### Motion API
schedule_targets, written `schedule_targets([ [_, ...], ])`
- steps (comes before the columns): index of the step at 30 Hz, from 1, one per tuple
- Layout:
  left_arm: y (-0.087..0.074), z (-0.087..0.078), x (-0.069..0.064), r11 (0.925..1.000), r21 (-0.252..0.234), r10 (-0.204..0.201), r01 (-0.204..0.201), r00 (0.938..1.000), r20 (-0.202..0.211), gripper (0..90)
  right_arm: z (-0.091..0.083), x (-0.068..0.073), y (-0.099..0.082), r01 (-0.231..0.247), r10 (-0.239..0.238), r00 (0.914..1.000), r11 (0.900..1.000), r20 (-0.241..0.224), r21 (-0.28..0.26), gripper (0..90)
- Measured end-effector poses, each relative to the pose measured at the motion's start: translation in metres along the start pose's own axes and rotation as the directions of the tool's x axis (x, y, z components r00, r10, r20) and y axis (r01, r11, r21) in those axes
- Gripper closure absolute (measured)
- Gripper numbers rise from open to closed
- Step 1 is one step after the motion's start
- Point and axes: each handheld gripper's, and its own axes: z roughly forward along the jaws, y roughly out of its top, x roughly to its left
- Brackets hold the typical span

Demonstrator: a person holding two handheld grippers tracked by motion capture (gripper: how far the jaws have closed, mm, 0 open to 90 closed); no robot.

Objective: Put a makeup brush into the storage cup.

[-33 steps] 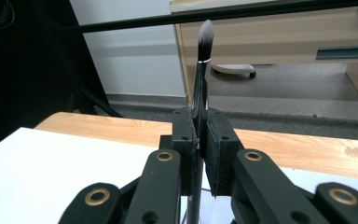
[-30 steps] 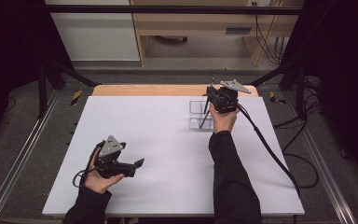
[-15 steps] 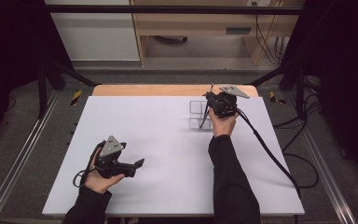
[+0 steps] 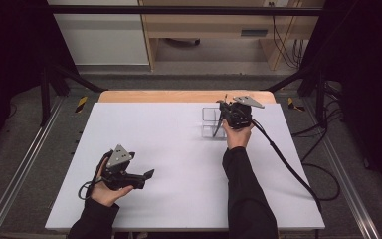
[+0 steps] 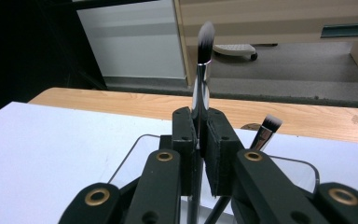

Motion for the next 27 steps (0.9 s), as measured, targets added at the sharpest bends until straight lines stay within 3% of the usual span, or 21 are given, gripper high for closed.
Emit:
schedule_targets([
  [23,-0.0004,0.0021,-0.001,1.0,0.008,0.002,-0.002,1.0,0.001,8.6,0.0019,-0.0016,-0.0101,0.031,-0.031,0.9995,0.9956,0.004,0.088,83.5],
  [27,-0.0005,0.0024,-0.0011,1.0,0.009,0.002,-0.002,1.0,0.001,8.6,-0.0001,-0.0023,-0.0103,0.028,-0.028,0.9996,0.9946,0.001,0.1,78.2],
])
